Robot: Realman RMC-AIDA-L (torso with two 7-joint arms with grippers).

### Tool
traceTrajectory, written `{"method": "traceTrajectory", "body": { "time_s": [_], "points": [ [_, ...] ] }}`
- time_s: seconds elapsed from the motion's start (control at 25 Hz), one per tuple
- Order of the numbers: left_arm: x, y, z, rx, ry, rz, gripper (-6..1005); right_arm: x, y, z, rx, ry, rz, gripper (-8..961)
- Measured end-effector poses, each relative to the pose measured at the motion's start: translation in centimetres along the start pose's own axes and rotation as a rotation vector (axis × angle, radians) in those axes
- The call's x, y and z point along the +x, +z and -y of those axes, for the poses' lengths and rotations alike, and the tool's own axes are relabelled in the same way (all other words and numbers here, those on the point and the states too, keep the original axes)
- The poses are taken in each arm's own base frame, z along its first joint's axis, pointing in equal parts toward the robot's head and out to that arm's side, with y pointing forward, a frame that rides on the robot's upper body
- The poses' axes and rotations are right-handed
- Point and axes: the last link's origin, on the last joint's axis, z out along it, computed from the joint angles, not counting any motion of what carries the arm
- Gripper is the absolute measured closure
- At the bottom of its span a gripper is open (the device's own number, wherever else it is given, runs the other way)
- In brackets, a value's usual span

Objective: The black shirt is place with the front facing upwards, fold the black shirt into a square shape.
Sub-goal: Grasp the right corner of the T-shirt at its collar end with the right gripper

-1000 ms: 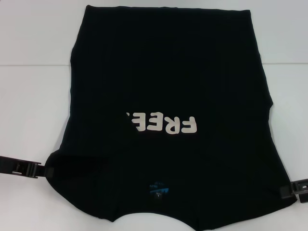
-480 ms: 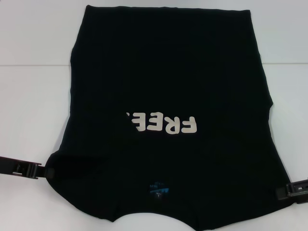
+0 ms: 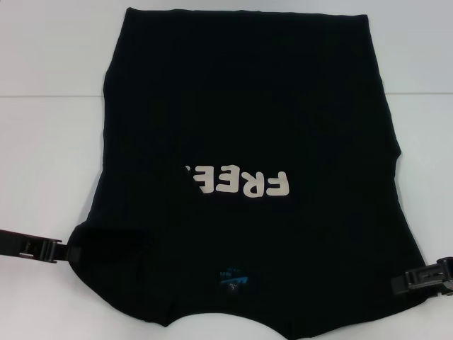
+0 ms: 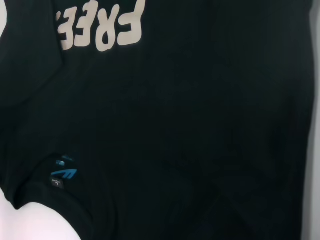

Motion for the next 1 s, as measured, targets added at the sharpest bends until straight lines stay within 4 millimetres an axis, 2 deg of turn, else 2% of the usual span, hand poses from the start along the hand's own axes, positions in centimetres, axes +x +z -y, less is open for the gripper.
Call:
{"method": "traceTrajectory", "body": {
  "time_s": [0.24,0.88,1.0],
  "points": [
    [0.01,0.0,-0.03,-0.002,0.0,0.0,985,-0.11,0.25,-0.17,-0.004,-0.003,-0.005,38],
    [0.07,0.05,-0.19,-0.008,0.0,0.003,985,-0.49,0.66,0.0,0.025,-0.02,0.013,154],
    [0.06,0.08,-0.21,-0.01,0.001,0.004,985,-0.6,0.79,0.02,0.037,-0.028,0.007,233]
  ]
}}
